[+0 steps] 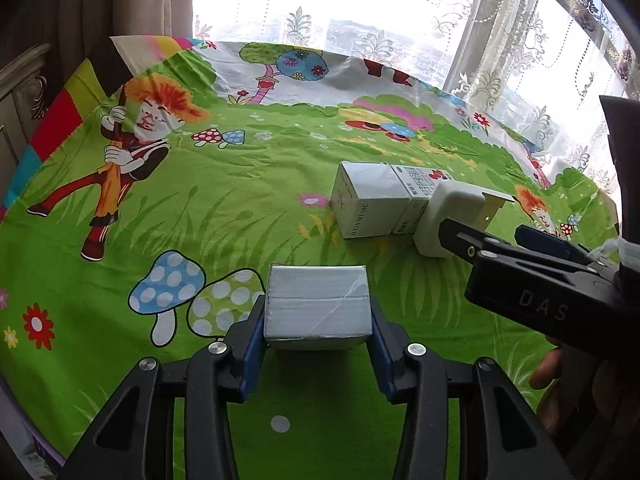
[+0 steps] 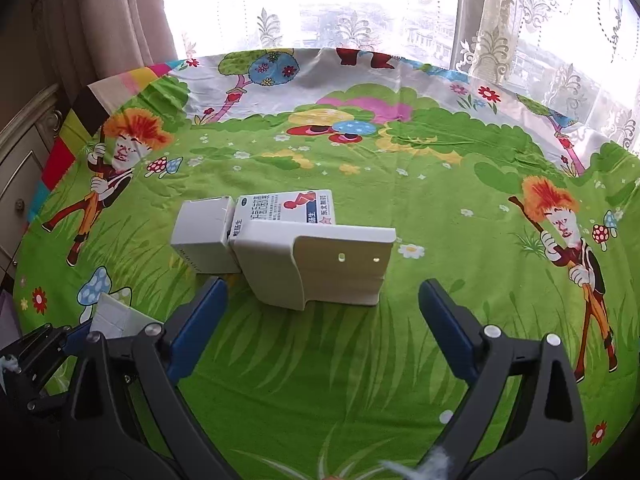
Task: Organize rigid objects
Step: 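Grasp the white wrapped box with the left tool while the right tool grasps the white plastic holder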
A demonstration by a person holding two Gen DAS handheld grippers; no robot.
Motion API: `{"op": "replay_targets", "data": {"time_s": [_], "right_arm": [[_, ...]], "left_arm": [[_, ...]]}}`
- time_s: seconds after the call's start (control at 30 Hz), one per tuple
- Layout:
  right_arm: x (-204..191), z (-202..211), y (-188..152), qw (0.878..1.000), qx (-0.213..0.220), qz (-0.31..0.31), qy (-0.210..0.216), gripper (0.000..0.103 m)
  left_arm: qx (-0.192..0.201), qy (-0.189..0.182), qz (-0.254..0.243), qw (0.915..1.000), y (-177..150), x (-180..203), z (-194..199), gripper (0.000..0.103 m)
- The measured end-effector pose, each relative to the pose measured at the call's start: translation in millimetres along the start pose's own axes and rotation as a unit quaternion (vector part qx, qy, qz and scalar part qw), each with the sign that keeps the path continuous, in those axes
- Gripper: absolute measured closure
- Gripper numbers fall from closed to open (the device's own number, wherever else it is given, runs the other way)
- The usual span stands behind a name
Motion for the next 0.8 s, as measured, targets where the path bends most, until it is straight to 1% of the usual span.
{"op": "replay_targets", "data": {"time_s": [0.2,0.37,0.5,0.57,0.8], "right_arm": [[0.2,-18.7,2.4,1.0,-0.018,0.002,-0.002,0.006],[-1.4,-28.7,5.6,1.0,-0.022,0.0,0.004,0.006],[2.8,-33.2,7.6,1.0,-0.022,0.0,-0.014,0.006],[3.9,-32.5,7.2,1.0,-0.017,-0.002,-0.012,0.015],[5.4,-23.3,-1.9,1.0,-0.019,-0.011,-0.015,0.015]], "left_arm": [[0.002,0.002,-0.006,1.0,-1.3,0.8,-1.7,0.057],[0.005,0.003,-0.008,1.0,-0.9,0.9,-2.4,0.057],[0.008,0.006,-0.009,0.9999,-0.6,1.0,-2.2,0.057],[0.009,0.005,-0.007,0.9999,-0.3,0.5,-2.3,0.057],[0.018,0.009,-0.007,0.9998,0.1,-0.4,1.1,0.057]]}}
Point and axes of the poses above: each gripper's, at about its wrist camera, not at the fingertips, and z roughly against the way its jaws point, x to its right, y to its top, the point moved 4 cm from there along -z, roughly the way its jaws point, and after that the axes turned 12 degrees about z, right-handed, at the moved point
